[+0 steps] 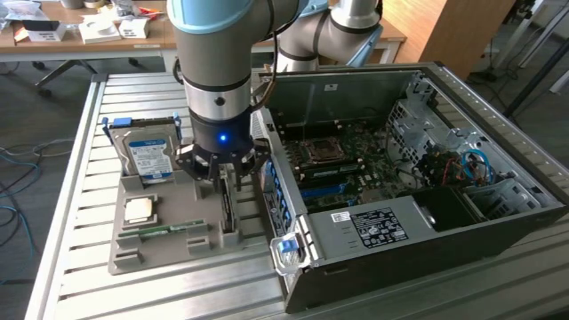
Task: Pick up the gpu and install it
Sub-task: 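Pick up the gpu and move the gpu toward the slot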
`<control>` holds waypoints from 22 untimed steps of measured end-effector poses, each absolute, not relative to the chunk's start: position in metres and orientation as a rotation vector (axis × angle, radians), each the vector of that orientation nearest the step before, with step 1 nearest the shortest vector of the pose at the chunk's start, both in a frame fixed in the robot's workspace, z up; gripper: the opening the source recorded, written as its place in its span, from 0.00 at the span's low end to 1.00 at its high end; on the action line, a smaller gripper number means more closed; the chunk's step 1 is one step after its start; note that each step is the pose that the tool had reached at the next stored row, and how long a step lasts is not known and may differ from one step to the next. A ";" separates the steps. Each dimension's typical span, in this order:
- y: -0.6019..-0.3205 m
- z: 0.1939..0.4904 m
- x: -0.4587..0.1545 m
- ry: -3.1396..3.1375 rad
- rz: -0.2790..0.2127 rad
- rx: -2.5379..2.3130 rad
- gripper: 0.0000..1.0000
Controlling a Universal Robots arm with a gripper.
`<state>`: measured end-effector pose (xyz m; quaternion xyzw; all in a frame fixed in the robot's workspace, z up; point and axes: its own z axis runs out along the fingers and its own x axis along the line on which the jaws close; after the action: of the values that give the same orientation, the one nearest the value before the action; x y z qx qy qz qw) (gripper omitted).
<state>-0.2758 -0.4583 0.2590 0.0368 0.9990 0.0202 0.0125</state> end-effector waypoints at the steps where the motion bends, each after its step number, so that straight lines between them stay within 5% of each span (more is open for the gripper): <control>1: -0.458 0.259 -0.277 3.114 0.063 0.115 0.43; 22: -0.457 0.238 -0.277 3.114 0.063 0.115 0.43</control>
<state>-0.2774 -0.4571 0.2384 0.0368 0.9990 0.0202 0.0126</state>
